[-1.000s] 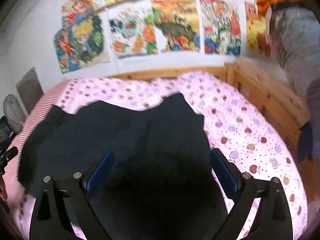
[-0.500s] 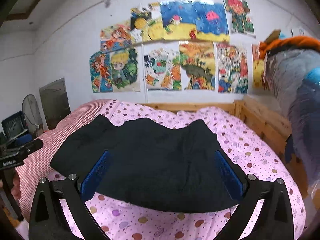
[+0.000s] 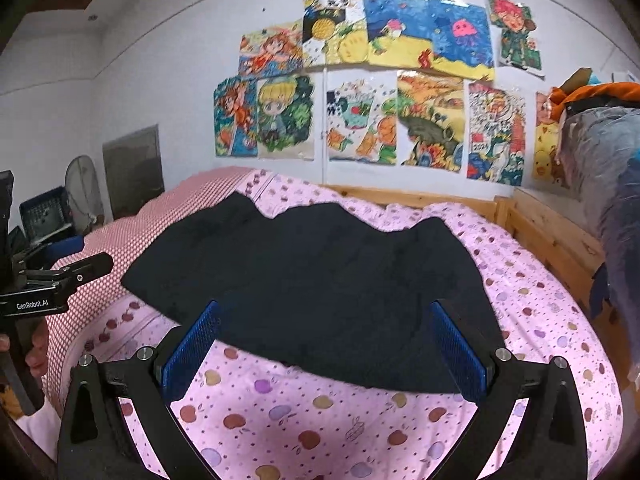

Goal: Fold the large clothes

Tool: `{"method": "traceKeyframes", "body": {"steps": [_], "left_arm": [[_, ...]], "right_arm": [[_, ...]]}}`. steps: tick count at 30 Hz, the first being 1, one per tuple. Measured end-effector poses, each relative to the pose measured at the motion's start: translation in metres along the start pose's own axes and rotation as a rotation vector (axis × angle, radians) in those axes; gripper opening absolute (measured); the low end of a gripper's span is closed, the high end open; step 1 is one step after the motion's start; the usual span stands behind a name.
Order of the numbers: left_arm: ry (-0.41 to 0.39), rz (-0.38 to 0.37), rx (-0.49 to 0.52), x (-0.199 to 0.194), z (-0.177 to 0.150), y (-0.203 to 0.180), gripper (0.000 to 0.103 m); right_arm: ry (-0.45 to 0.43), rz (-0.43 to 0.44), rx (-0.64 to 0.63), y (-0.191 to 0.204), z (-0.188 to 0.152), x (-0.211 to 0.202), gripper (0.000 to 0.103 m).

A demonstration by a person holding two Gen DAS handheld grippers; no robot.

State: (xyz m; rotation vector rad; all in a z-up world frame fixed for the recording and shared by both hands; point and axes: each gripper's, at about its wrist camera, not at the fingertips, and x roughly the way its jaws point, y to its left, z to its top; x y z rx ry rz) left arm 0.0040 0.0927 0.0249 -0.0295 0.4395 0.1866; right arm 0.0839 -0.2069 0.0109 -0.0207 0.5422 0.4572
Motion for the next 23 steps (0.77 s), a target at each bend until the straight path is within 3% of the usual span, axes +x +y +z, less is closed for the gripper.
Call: {"method": "traceKeyframes", "body": {"steps": [23], "left_arm": [[0.046, 0.003, -0.010, 0.0072, -0.0044, 0.0015, 0.103]], "right_arm": [[0.037, 0.007, -0.004, 0.0068, -0.0053, 0.0046, 0.101]]}}
